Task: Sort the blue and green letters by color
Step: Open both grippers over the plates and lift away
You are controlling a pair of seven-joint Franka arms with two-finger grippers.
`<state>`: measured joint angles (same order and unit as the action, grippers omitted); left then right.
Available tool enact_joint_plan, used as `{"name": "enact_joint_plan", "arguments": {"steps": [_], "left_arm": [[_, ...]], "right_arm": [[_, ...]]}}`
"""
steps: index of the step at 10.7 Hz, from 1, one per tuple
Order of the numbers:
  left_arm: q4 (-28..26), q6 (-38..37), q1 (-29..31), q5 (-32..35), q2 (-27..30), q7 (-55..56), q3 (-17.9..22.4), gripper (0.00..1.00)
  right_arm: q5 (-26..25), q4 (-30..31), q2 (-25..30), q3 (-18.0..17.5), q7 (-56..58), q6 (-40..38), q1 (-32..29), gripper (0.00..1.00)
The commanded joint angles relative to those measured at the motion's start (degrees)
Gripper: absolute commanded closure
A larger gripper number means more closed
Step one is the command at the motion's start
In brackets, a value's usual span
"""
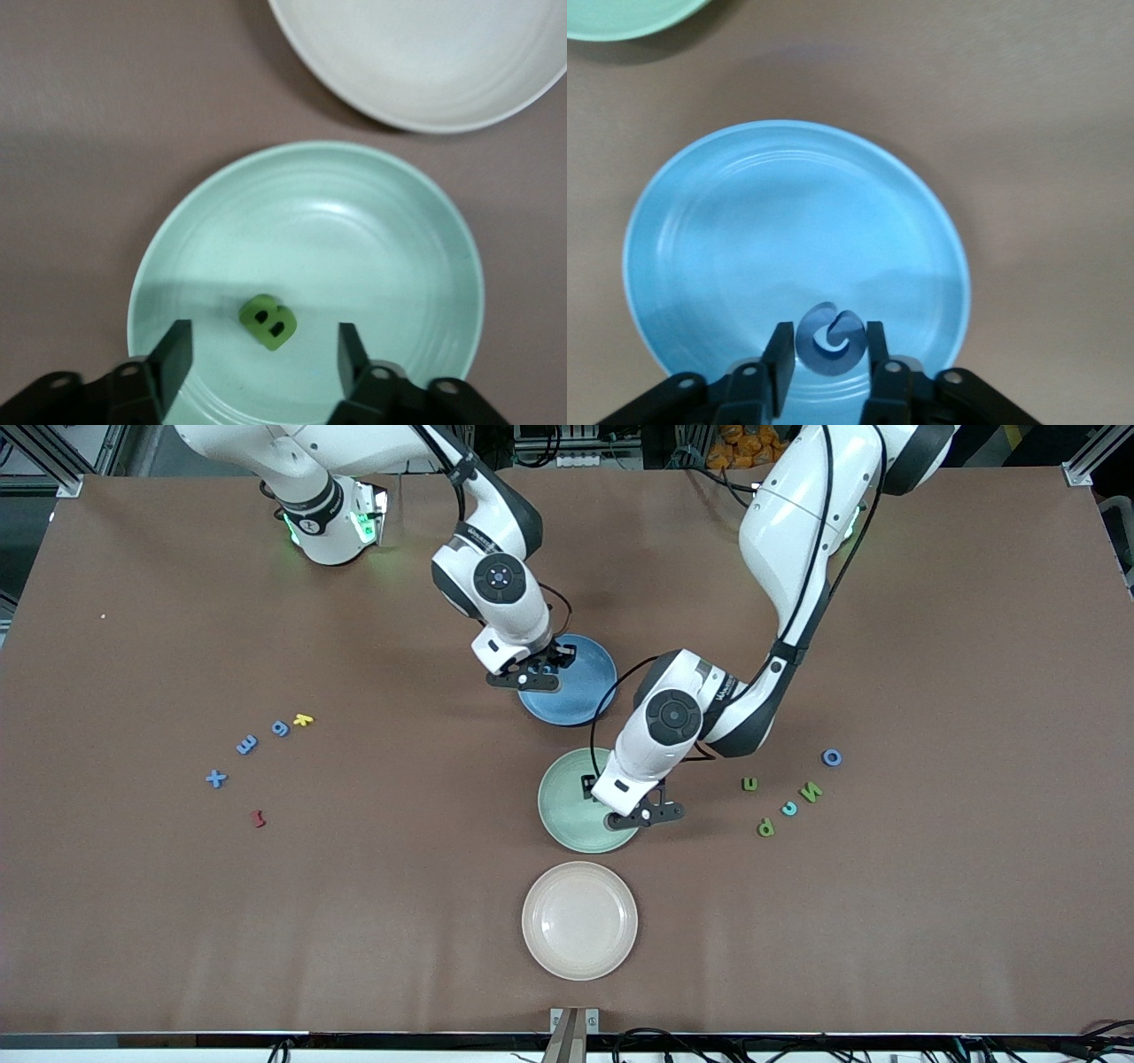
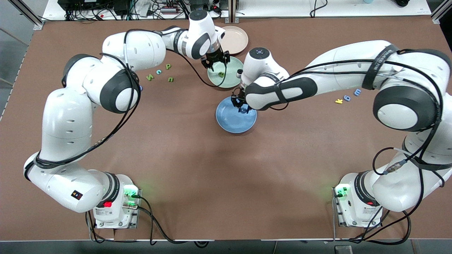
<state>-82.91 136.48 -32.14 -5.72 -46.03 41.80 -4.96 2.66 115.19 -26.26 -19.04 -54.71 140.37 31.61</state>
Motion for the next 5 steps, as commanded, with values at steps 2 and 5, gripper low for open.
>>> {"name": "enact_joint_plan", "arguments": {"steps": [2, 5], "left_arm": [[-0.06, -6.02, 3.2, -0.52, 5.58, 0.04, 0.74, 0.0], [-3.38, -15.09, 9.88, 1.58, 9.28, -13.35, 0.74, 0.0]], "right_arm": [[-0.02, -3.65, 0.94, 0.23, 0.29, -9.46, -1.46, 0.0], [0.06, -4.18, 4.8, 0.59, -0.05, -13.09, -5.39, 0.0]]}}
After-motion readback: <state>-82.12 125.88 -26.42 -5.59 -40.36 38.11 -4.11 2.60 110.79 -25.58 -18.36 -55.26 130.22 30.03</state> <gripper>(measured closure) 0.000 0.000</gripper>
